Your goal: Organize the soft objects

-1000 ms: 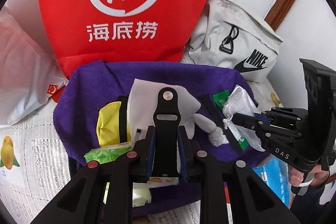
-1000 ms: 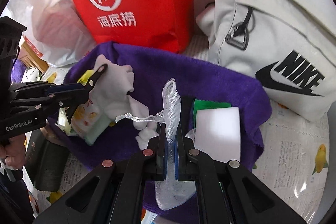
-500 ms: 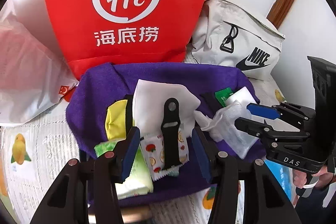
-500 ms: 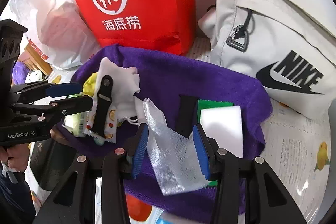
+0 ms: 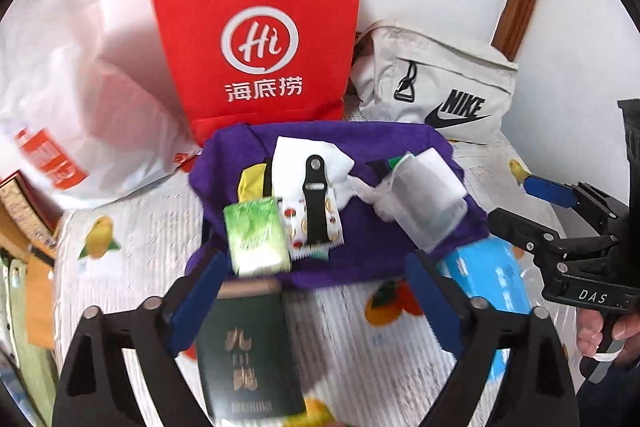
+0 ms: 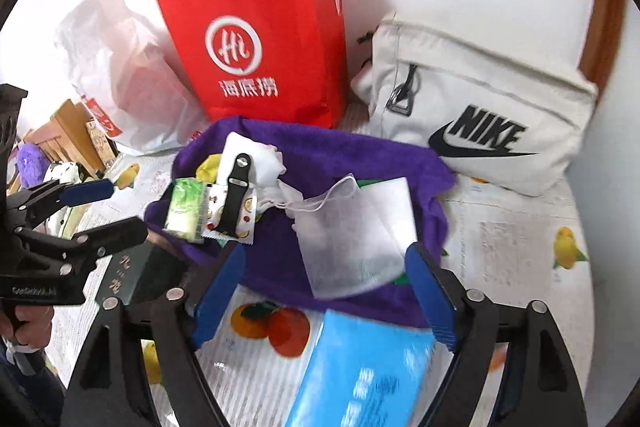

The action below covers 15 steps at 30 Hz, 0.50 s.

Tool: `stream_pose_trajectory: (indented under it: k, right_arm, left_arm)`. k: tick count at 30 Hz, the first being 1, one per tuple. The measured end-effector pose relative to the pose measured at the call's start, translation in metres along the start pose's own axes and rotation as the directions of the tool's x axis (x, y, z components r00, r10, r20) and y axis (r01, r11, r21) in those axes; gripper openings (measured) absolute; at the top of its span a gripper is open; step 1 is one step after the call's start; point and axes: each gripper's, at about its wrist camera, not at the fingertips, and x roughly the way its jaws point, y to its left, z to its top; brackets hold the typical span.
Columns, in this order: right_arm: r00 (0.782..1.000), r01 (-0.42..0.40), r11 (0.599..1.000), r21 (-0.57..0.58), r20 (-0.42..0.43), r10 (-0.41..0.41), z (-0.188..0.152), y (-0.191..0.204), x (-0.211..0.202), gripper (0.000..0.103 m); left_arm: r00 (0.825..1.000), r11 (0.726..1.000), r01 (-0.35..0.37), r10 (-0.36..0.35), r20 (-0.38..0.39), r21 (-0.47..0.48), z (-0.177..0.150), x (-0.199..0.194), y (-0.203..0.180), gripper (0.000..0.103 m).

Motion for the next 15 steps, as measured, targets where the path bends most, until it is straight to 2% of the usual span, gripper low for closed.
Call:
stream_pose_trajectory:
  k: [7,9,15]
  right_arm:
    - [0.994,0.091,0.996,-0.018,0.069,-0.090,-0.043,0.013,-0.056,0.096]
    - [0.992,0.101,0.995,-0.003,0.077,-0.100,-0.057,0.013,-0.073,0.096]
    - [0.989,0.096,0.994,0.042,0.107,-0.100,-0.101,0.021,-0.122,0.098]
  left_arm:
    - [0.994,0.996,-0.073,0.076,0.080,-0.046,-0.046,-0.066,-0.012,0.101]
    - [0.990,0.993,-0.092,0.099,0.099,-0.067,-0.059,-0.083,-0.014,0.101]
    - [0.980,0.991,-0.093,0.108,0.165,-0.100,-0.103,-0.128,-0.024,0.101]
